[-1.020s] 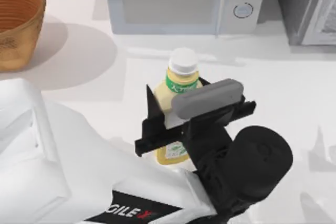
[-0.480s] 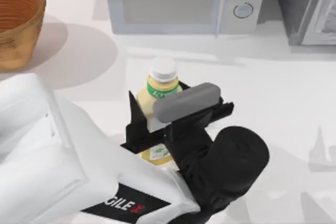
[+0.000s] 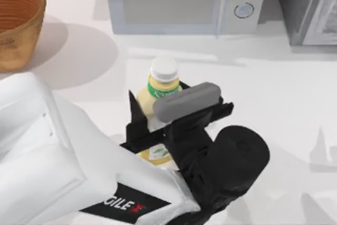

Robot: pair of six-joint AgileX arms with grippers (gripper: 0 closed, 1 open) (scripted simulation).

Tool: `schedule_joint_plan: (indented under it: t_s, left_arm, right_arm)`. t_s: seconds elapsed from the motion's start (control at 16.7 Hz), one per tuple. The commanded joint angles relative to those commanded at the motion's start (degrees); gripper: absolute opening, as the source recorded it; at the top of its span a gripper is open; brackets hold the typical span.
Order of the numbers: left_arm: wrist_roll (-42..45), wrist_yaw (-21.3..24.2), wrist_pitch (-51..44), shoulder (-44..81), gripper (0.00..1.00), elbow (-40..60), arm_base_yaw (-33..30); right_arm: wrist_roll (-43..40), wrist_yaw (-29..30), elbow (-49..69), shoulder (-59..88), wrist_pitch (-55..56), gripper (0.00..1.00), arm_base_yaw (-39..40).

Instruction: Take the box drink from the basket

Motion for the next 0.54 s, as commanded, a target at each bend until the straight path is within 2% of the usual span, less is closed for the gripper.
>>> schedule_joint_plan:
  t_s: [0.18,0.54]
  left_arm:
    - [0.0,0.0,0.0,0.0,0.98,0.0,0.0]
    - [0.0,0.0,0.0,0.0,1.00,0.0,0.0]
  right_arm:
    - [0.0,0.0,0.0,0.0,0.0,1.00,0.0]
    - [0.0,0.0,0.0,0.0,0.0,1.00,0.0]
